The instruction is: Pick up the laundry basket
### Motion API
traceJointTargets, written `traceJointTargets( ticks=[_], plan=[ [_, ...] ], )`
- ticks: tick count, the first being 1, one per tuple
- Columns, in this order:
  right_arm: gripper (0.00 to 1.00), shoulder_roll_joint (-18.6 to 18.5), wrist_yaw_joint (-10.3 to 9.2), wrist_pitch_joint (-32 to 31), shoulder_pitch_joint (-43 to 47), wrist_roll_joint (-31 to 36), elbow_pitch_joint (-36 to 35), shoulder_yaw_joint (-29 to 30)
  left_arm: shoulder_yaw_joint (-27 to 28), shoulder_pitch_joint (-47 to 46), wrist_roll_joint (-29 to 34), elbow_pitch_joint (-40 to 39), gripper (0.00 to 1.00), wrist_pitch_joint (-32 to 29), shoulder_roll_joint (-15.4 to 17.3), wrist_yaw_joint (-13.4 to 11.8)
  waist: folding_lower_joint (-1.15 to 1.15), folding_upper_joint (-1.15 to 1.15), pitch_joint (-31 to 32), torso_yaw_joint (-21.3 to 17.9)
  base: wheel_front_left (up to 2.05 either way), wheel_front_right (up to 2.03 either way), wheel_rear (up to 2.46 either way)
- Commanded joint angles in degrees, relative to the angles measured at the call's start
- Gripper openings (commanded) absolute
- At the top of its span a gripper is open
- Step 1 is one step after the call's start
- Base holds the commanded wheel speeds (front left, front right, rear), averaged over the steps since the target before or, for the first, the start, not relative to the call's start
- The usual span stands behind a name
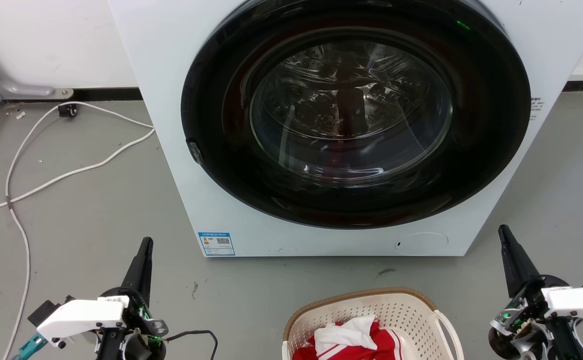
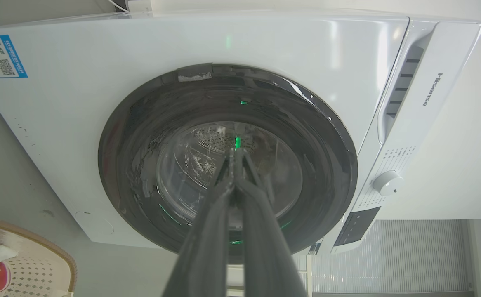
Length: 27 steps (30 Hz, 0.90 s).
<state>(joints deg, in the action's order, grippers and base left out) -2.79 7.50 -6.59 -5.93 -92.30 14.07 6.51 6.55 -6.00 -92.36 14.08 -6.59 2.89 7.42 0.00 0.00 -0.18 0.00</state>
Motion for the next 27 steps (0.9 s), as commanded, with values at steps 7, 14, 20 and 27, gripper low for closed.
traceJointTargets(
  ticks=[7,14,20,27],
  plan=[
    [0.00,-0.17,-0.02,-0.09,-0.67,-0.22,0.03,0.02,0.10,-0.51,-0.11,0.01,0.00,-0.10,-0.04,0.29,0.00,0.00,0.00,0.00,0.00,0.00,0.00],
    [0.00,-0.17,-0.02,-0.09,-0.67,-0.23,0.03,0.02,0.09,-0.51,-0.10,0.01,0.00,-0.09,-0.04,0.29,0.00,0.00,0.00,0.00,0.00,0.00,0.00],
    [1.00,0.02,0.00,0.03,0.09,0.03,0.13,-0.01,-0.02,0.08,0.00,0.14,1.00,0.04,-0.01,-0.02,0.00,0.00,0.00,0.00,0.00,0.00,0.00],
    [1.00,0.15,-0.01,1.34,1.68,1.43,1.07,-0.28,-0.59,1.49,1.06,0.74,1.00,1.33,-0.20,-0.08,0.00,0.00,-0.02,-0.01,0.00,0.00,0.00]
  ],
)
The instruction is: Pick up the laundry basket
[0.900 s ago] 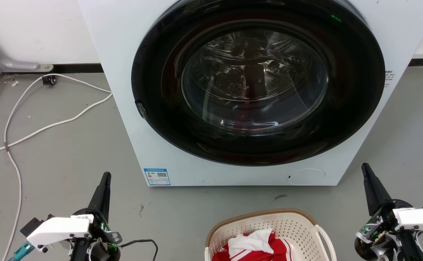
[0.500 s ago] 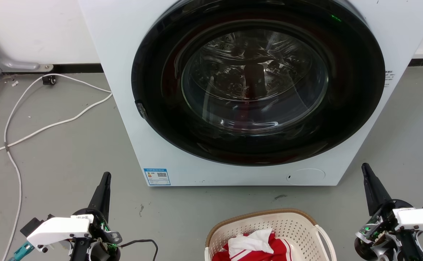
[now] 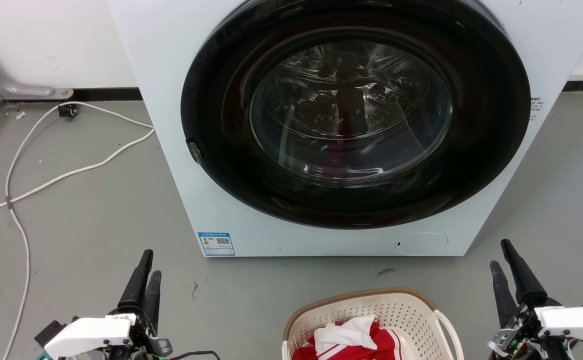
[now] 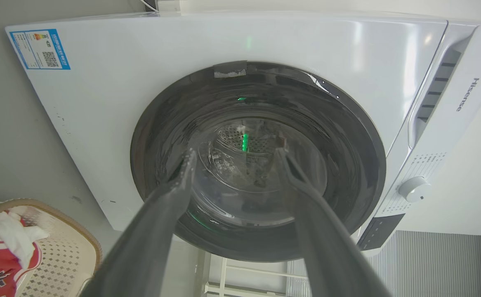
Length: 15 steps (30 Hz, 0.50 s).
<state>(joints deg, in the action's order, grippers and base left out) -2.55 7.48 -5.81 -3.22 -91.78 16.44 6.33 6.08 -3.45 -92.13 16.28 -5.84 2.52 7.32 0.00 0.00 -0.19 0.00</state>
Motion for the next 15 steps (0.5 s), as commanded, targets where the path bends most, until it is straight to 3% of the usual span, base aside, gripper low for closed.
traceJointTargets(
  ticks=[1,15],
  plan=[
    [1.00,-0.09,0.01,0.86,-0.98,1.64,-1.51,-0.12,-0.13,-1.03,1.50,-1.65,1.00,0.88,0.17,0.02,0.00,0.00,-0.02,-0.01,0.00,0.00,0.00],
    [1.00,-0.14,0.01,4.40,0.34,18.56,-6.56,-0.87,-1.23,-0.55,15.54,-5.75,1.00,4.41,0.22,-2.19,0.00,0.00,-0.21,-0.04,0.00,0.00,0.00]
  ],
)
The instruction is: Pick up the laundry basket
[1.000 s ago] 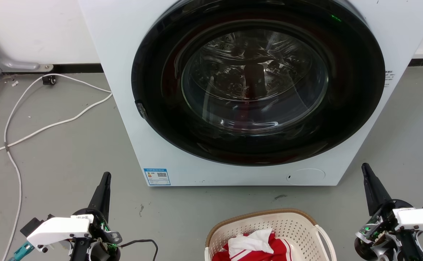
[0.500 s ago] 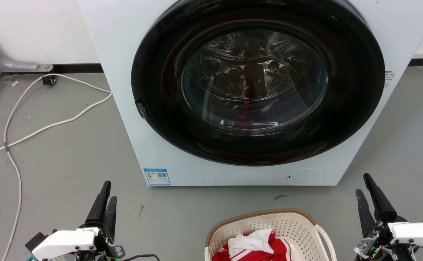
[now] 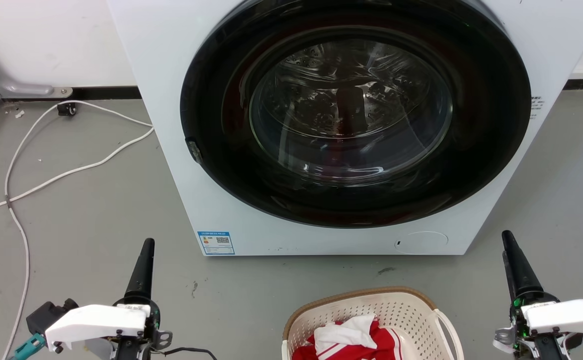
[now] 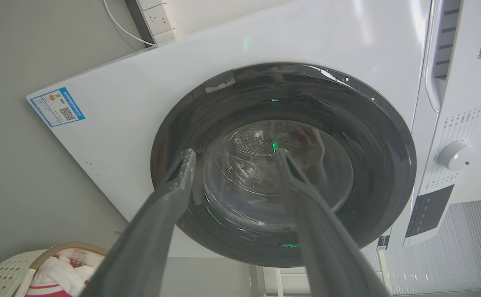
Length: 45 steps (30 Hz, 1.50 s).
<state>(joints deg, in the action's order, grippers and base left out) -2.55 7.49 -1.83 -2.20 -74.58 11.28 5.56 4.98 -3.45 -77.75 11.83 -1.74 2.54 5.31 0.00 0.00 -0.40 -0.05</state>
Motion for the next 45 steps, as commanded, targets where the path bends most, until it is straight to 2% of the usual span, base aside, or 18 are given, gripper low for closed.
traceJointTargets(
  ticks=[1,21,45],
  plan=[
    [1.00,-0.15,0.00,0.66,-0.59,2.70,-1.76,-0.21,-0.29,-0.49,2.44,-1.60,1.00,0.58,0.20,-0.48,0.00,0.00,-0.02,0.00,0.00,0.00,0.00],
    [1.00,-0.22,0.00,5.14,1.68,28.19,-7.17,-3.25,-4.36,0.45,24.00,-5.80,1.00,5.06,0.27,-4.74,0.00,0.00,-0.17,0.13,0.00,0.00,0.00],
    [1.00,-0.31,0.00,9.48,3.80,47.38,-9.84,-3.59,-7.79,1.58,44.37,-7.97,1.00,9.34,0.32,-8.21,0.00,0.00,-0.36,0.27,0.00,0.00,0.00]
  ],
)
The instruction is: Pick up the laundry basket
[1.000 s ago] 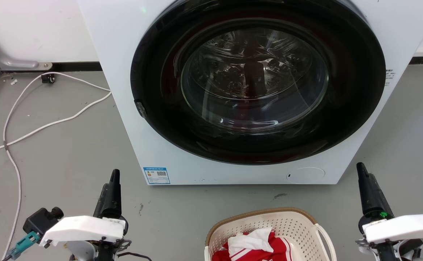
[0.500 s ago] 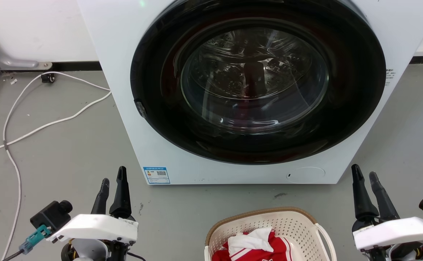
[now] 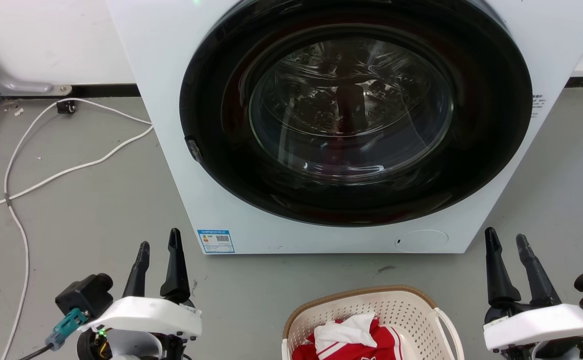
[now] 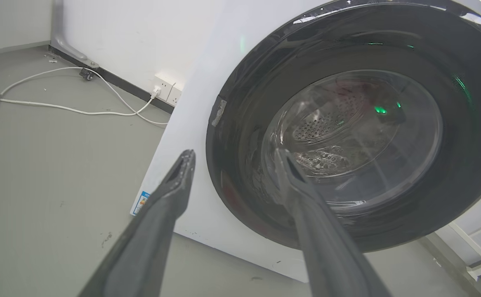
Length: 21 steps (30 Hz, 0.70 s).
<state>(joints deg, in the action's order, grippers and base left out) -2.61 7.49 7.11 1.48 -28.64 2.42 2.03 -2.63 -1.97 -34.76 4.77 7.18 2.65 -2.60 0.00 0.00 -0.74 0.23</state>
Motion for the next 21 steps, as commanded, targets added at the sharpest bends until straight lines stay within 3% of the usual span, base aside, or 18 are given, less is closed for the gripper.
traceJointTargets(
  ticks=[1,21],
  plan=[
    [1.00,-0.26,0.00,0.67,0.22,2.09,-1.11,-0.08,-0.30,0.15,2.08,-0.98,1.00,0.62,0.22,-0.47,0.00,0.00,-0.02,-0.01,0.00,0.00,0.00],
    [1.00,-0.31,0.00,3.58,1.81,13.16,-3.22,0.09,-2.51,0.60,14.84,-1.58,1.00,3.49,0.25,-2.10,0.00,0.00,-0.04,-0.01,0.00,0.00,0.00]
  ],
)
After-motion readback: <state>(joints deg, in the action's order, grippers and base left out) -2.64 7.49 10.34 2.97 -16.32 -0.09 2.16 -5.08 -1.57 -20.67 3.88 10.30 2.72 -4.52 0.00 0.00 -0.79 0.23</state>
